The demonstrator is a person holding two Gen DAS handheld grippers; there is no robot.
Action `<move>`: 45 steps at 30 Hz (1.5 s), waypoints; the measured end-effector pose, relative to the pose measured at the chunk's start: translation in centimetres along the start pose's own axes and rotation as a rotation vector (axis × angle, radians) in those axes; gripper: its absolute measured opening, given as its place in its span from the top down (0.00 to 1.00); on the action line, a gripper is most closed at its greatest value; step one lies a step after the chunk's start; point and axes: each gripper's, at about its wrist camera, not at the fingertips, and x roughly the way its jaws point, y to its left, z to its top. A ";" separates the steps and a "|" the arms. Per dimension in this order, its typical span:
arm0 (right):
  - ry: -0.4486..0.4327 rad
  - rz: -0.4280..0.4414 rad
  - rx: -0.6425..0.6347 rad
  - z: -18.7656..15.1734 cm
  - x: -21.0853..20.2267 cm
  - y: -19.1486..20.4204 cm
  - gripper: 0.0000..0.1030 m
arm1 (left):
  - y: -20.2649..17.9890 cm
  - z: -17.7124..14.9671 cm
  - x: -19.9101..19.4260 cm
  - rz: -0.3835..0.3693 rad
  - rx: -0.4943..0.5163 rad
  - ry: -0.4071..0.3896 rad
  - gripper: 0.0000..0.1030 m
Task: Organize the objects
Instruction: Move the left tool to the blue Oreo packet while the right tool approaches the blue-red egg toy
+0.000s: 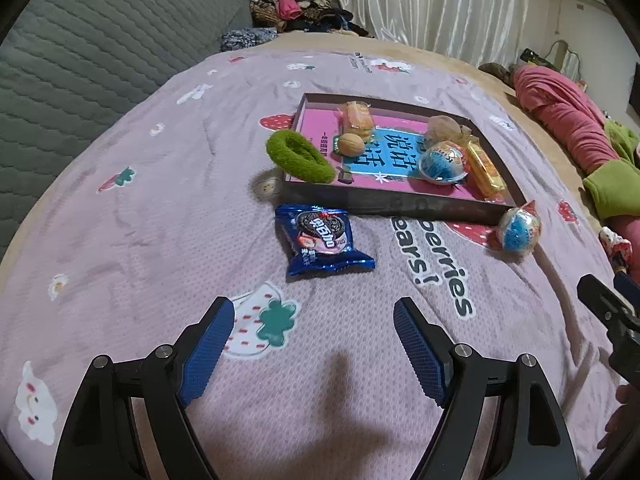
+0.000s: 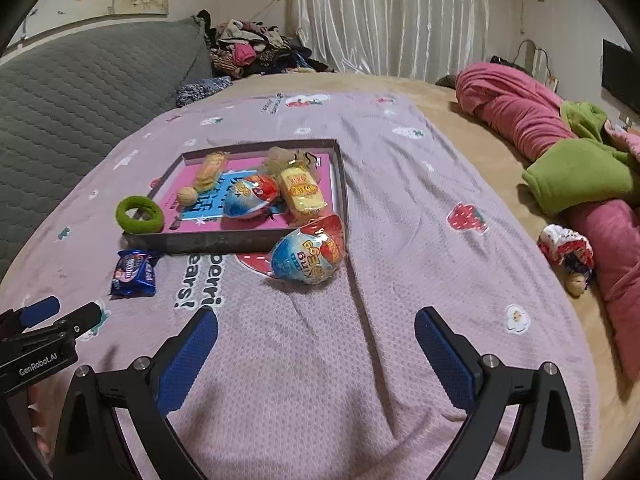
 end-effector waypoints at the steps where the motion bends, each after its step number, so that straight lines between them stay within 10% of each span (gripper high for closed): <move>1: 0.003 -0.004 0.006 0.1 0.4 0.0 0.03 | 0.0 0.2 0.4 0.002 -0.004 0.003 0.19; 45: 0.096 -0.013 0.095 3.4 13.1 -0.9 0.01 | -0.5 3.4 9.5 0.078 -0.052 0.043 0.19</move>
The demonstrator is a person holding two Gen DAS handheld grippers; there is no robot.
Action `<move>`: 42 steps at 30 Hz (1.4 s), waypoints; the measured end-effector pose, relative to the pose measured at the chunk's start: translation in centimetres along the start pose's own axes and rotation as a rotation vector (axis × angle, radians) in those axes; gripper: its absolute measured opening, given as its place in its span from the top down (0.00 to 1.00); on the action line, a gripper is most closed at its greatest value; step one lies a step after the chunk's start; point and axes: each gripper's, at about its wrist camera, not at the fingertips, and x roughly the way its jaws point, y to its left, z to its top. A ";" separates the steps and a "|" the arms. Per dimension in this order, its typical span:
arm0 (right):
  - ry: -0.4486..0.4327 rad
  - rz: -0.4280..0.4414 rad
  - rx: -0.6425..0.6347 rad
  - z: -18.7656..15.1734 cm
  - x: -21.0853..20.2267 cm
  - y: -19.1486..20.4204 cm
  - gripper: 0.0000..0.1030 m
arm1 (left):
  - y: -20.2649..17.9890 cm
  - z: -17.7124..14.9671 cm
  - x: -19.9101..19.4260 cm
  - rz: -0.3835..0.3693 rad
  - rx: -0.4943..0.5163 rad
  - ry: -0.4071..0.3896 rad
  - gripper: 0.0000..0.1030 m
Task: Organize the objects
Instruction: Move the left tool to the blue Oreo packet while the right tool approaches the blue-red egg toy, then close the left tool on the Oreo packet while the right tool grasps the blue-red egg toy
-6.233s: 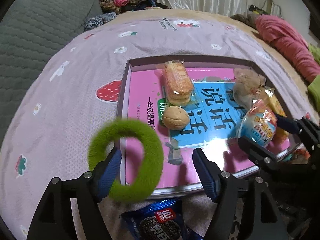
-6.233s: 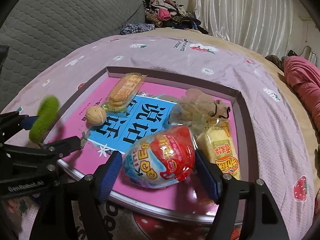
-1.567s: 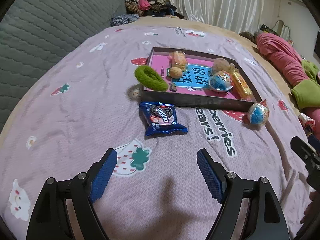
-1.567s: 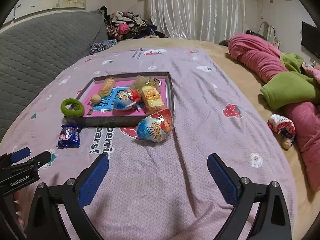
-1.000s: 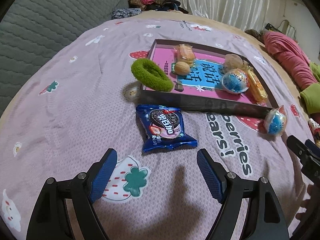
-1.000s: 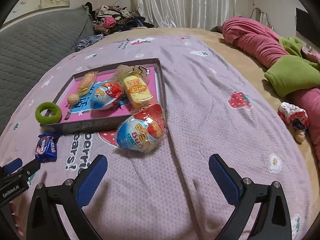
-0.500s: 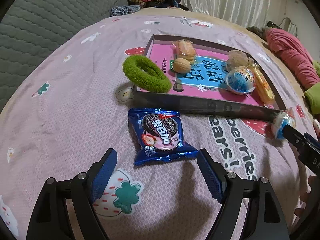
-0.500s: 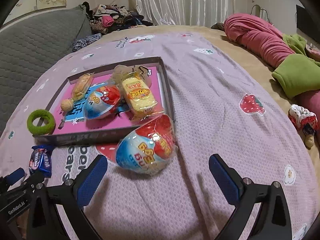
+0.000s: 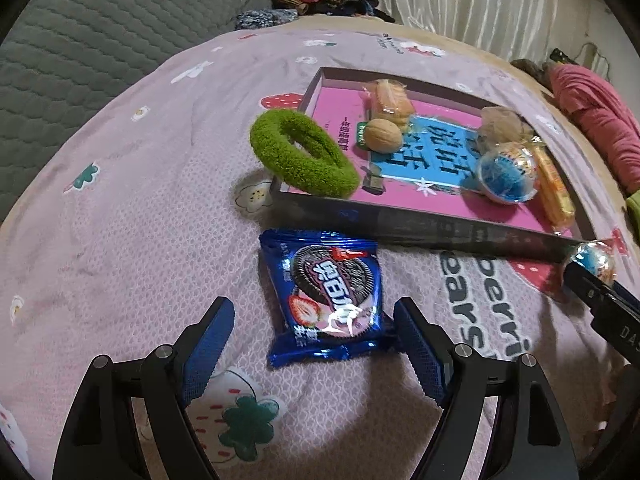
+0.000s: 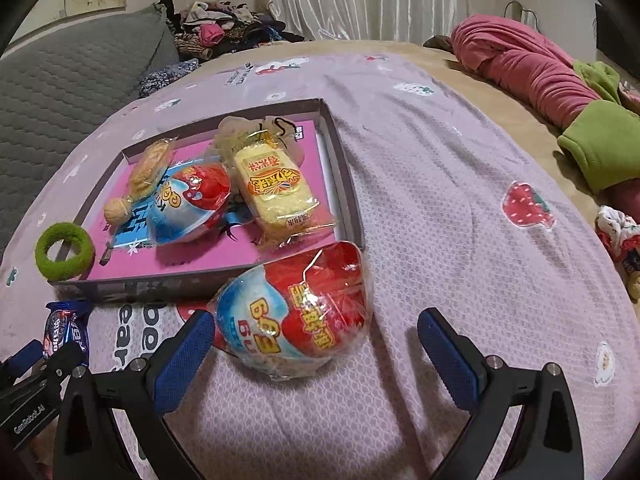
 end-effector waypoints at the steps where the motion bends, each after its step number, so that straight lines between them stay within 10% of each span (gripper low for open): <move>1: 0.004 0.004 0.000 0.0 0.2 -0.1 0.01 | 0.1 0.1 0.2 0.005 -0.004 0.002 0.19; 6: -0.024 0.037 -0.016 0.1 0.1 0.0 0.01 | 0.5 0.5 1.0 0.007 -0.032 0.006 0.19; 15: -0.027 0.061 -0.054 0.0 0.3 0.7 0.35 | -0.6 0.5 1.5 0.005 0.016 0.011 0.20; 21: -0.055 0.073 -0.058 0.0 -0.3 0.6 0.37 | -1.4 0.5 1.7 -0.016 0.054 -0.001 0.45; 42: -0.105 0.095 -0.105 -0.1 -2.1 1.7 0.37 | -1.7 -0.2 -0.8 -0.082 0.106 -0.074 0.48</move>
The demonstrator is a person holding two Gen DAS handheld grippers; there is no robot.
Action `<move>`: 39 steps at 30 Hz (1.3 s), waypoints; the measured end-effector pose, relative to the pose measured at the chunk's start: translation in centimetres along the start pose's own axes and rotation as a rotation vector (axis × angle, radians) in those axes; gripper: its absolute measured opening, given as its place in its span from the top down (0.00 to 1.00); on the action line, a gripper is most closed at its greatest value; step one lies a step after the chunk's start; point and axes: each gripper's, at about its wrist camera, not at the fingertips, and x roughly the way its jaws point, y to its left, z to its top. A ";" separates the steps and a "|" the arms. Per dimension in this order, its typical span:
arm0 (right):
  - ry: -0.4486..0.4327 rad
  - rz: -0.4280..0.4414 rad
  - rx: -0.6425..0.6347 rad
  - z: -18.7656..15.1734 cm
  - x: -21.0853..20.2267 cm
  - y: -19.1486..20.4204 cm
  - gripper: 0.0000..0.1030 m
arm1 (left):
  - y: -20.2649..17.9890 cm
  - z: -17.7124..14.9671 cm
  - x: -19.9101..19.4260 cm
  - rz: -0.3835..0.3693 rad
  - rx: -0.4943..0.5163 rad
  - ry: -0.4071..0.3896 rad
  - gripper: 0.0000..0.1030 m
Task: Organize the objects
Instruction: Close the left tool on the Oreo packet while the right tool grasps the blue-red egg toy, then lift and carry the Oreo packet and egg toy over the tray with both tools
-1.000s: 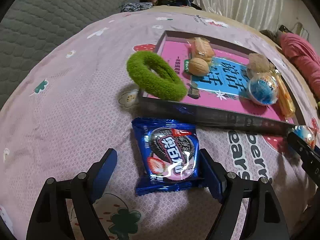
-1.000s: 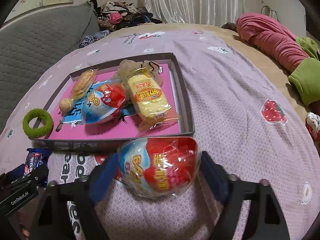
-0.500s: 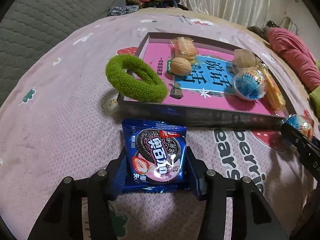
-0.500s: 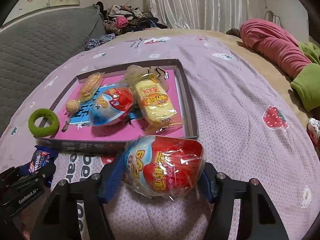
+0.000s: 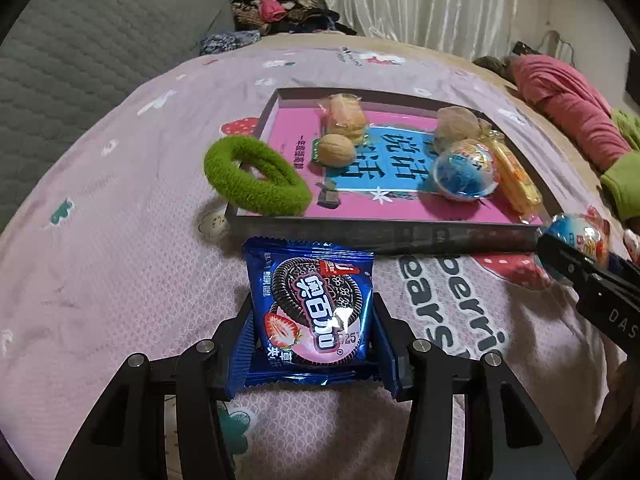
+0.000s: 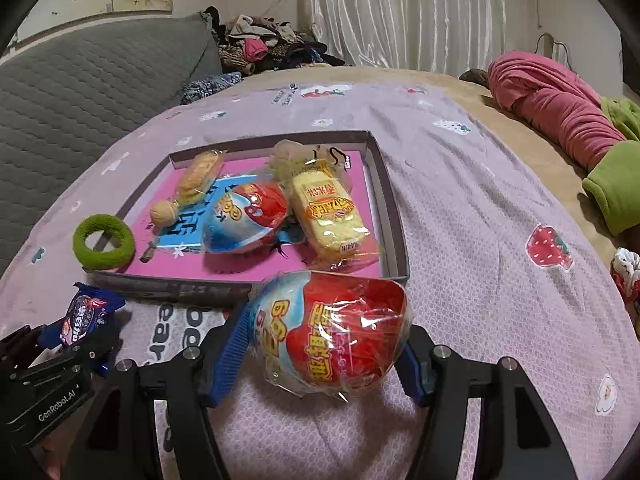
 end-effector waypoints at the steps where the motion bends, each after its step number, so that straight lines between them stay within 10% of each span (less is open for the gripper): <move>1: -0.003 0.002 0.000 0.0 -0.1 0.0 0.37 | 0.0 0.1 -0.2 0.001 0.001 -0.006 0.48; 25: -0.114 0.030 -0.065 1.7 -9.4 2.2 0.38 | -0.1 2.7 -10.1 0.002 0.035 -0.118 0.48; 39: -0.262 -0.006 -0.146 9.8 -15.0 2.8 0.37 | -1.1 10.9 -15.1 -0.019 0.080 -0.234 0.48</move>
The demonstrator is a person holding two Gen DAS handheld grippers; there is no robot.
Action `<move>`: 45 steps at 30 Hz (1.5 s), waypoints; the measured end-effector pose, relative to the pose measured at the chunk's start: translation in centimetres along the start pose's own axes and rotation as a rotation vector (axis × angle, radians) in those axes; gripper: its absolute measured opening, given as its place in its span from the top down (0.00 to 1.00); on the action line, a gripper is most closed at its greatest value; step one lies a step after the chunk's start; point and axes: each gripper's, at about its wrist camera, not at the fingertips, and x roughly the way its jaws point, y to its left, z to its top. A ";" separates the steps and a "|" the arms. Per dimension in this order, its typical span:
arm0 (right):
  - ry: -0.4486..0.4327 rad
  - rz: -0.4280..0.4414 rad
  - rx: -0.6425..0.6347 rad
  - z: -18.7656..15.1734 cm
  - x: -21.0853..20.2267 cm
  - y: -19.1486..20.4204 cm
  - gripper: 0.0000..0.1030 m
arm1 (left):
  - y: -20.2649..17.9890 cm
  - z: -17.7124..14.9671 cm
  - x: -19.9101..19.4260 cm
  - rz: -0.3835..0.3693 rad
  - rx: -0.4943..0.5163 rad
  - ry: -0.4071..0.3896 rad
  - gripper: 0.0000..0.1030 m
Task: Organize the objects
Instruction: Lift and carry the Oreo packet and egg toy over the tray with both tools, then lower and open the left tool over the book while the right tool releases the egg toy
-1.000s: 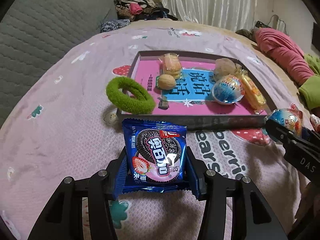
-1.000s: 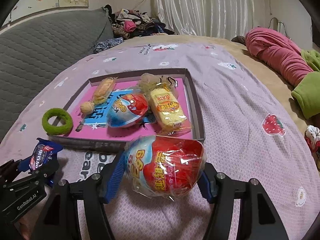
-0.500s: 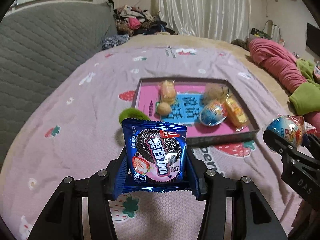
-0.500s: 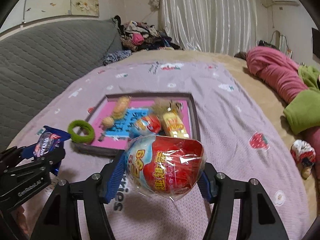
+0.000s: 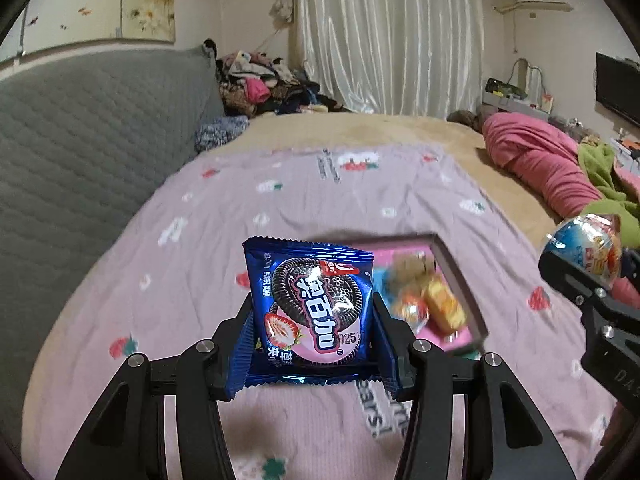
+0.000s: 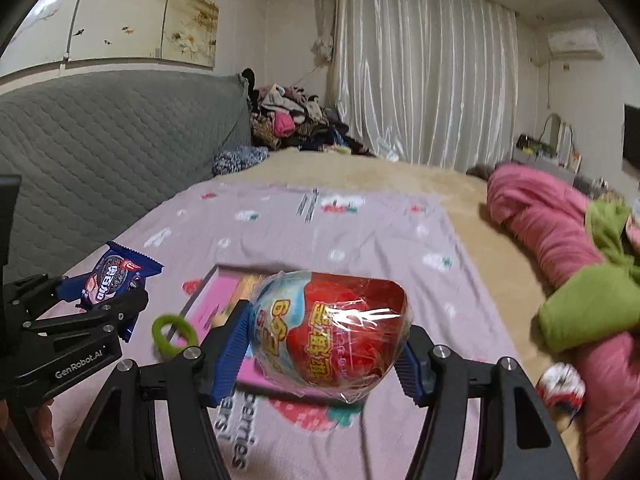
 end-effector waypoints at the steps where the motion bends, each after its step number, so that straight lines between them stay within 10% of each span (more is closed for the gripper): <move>1: -0.010 -0.007 -0.008 0.9 0.1 -0.1 0.38 | -0.1 0.8 0.1 -0.004 -0.001 -0.006 0.48; 13: -0.044 0.005 -0.004 4.2 4.7 -1.2 0.38 | -1.2 4.3 6.0 -0.016 -0.012 -0.017 0.48; 27: 0.081 0.020 -0.013 -2.7 16.6 0.3 0.38 | -2.3 -3.1 16.5 0.005 0.028 0.108 0.48; 45: 0.157 0.010 0.006 -6.4 21.9 -1.4 0.37 | -3.1 -6.2 20.8 -0.003 0.058 0.165 0.48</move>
